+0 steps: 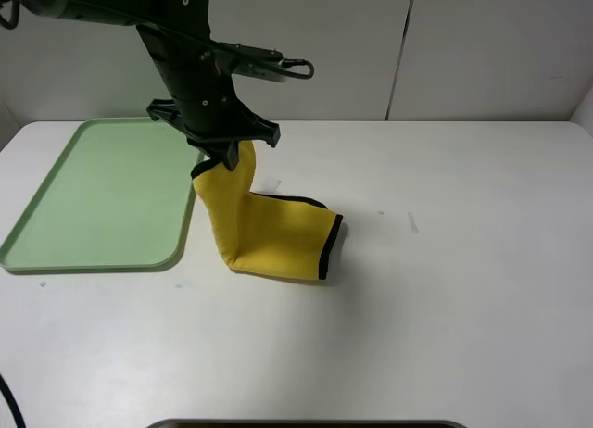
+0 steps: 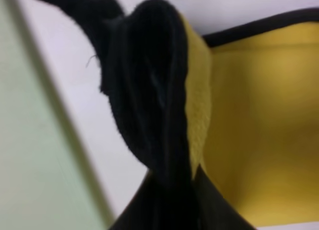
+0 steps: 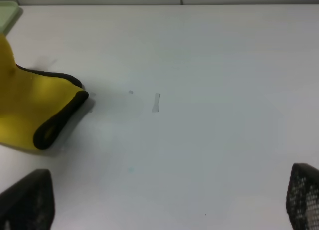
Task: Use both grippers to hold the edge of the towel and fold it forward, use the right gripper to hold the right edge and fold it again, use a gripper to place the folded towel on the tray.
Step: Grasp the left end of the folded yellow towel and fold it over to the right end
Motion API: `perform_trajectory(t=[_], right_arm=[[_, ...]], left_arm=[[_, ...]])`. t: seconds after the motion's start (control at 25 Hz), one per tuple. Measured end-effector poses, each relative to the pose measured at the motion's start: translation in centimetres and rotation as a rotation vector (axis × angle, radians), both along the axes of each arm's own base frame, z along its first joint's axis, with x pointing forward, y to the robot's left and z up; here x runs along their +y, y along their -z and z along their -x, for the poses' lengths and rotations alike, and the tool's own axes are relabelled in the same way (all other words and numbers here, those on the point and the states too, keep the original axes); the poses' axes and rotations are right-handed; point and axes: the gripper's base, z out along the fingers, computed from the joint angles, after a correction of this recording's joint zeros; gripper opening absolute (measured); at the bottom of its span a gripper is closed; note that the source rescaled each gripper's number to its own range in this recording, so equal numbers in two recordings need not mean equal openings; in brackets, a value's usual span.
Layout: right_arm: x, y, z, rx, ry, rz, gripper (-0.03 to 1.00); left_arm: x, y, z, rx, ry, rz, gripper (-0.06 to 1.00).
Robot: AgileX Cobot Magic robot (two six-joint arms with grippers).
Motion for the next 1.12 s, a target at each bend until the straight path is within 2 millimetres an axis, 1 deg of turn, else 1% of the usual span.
perform_trajectory(t=[0.12, 0.16, 0.2, 0.28, 0.4, 0.8, 0.88, 0.96, 1.04, 1.08, 1.12], right_arm=[[0.0, 0.0, 0.0, 0.0, 0.0, 0.0, 1.0], [0.0, 0.0, 0.0, 0.0, 0.0, 0.0, 1.0], [0.0, 0.0, 0.0, 0.0, 0.0, -0.001, 1.0], [0.0, 0.0, 0.0, 0.0, 0.0, -0.001, 1.0], [0.0, 0.0, 0.0, 0.0, -0.001, -0.002, 1.0], [0.0, 0.0, 0.0, 0.0, -0.001, -0.002, 1.0], [0.0, 0.0, 0.0, 0.0, -0.001, -0.002, 1.0], [0.0, 0.0, 0.0, 0.0, -0.001, -0.002, 1.0], [0.0, 0.0, 0.0, 0.0, -0.001, -0.002, 1.0], [0.0, 0.0, 0.0, 0.0, -0.001, -0.002, 1.0], [0.0, 0.0, 0.0, 0.0, -0.001, -0.002, 1.0]], left_arm=[[-1.6, 0.2, 0.8, -0.006, 0.025, 0.02, 0.04], [-2.8, 0.8, 1.4, 0.007, 0.043, 0.015, 0.04], [-2.8, 0.8, 1.4, 0.007, 0.043, 0.015, 0.04], [-3.7, 1.8, 1.9, 0.025, 0.057, 0.008, 0.04], [-5.0, 2.7, 2.5, 0.031, 0.079, 0.007, 0.04], [-7.2, 5.4, 3.7, 0.095, 0.079, 0.035, 0.04], [-7.6, 5.8, 3.9, 0.103, 0.079, 0.041, 0.06], [-7.8, 6.0, 3.9, 0.098, 0.082, 0.049, 0.09], [-8.0, 6.0, 3.9, 0.091, 0.084, 0.058, 0.16], [-8.0, 6.0, 3.8, 0.086, 0.084, 0.062, 0.24], [-8.1, 6.0, 3.8, 0.079, 0.085, 0.069, 0.34]])
